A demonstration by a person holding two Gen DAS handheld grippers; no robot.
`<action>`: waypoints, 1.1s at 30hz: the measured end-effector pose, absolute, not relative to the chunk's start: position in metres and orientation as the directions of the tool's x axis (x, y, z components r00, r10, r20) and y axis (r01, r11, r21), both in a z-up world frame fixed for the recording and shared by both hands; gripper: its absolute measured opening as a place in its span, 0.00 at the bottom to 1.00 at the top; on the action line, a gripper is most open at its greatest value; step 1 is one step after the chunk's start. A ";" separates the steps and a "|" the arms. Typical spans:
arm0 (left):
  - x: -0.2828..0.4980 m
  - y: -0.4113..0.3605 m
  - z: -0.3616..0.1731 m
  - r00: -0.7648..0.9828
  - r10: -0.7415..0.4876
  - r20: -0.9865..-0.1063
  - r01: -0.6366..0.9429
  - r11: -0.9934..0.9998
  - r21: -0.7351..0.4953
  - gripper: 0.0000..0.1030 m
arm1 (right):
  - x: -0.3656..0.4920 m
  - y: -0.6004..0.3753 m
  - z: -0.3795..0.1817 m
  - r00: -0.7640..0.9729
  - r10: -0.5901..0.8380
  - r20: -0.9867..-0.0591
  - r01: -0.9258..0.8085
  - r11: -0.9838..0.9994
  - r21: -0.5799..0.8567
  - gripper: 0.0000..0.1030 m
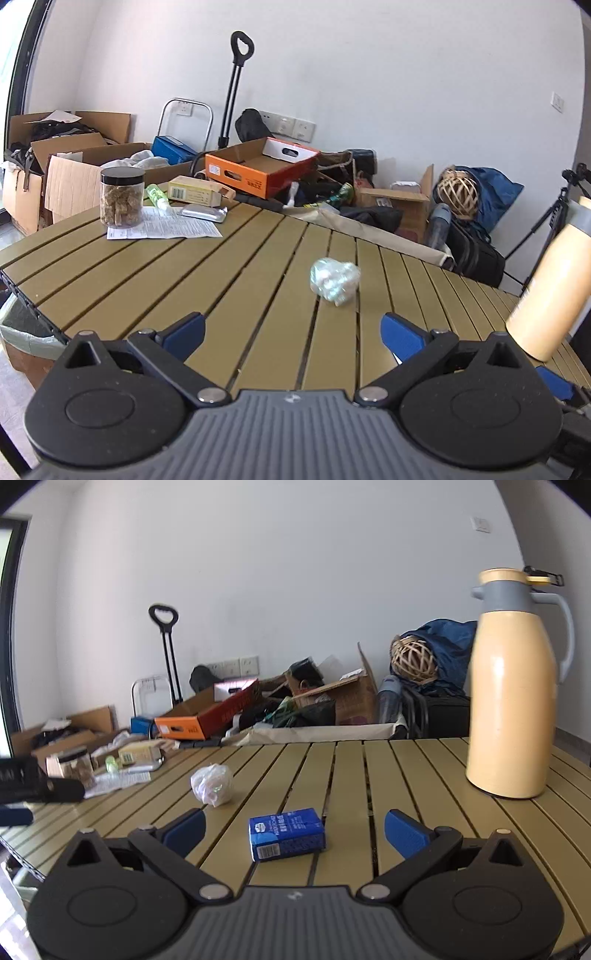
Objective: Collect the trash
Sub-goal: 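Lower the right gripper onto the blue tissue box and close it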
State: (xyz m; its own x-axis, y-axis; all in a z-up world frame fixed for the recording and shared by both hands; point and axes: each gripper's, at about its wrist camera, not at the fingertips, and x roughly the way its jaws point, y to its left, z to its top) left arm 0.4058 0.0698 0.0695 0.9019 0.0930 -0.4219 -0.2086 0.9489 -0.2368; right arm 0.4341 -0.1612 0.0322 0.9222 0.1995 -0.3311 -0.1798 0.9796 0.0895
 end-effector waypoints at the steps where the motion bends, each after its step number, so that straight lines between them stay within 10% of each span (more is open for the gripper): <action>1: 0.411 0.072 0.071 0.903 0.096 -0.418 -0.210 0.948 -0.238 1.00 | 0.441 -0.156 0.029 0.918 0.193 -0.346 -0.179 0.981 0.072 1.00; 19: 0.483 0.085 0.052 0.880 0.112 -0.461 -0.240 0.943 -0.230 1.00 | 0.539 -0.114 -0.001 0.826 0.135 -0.547 -0.174 0.985 -0.019 1.00; 33: 0.490 0.087 0.044 0.855 0.093 -0.510 -0.231 0.949 -0.214 1.00 | 0.551 -0.121 -0.008 0.804 0.180 -0.567 -0.157 0.984 0.089 0.73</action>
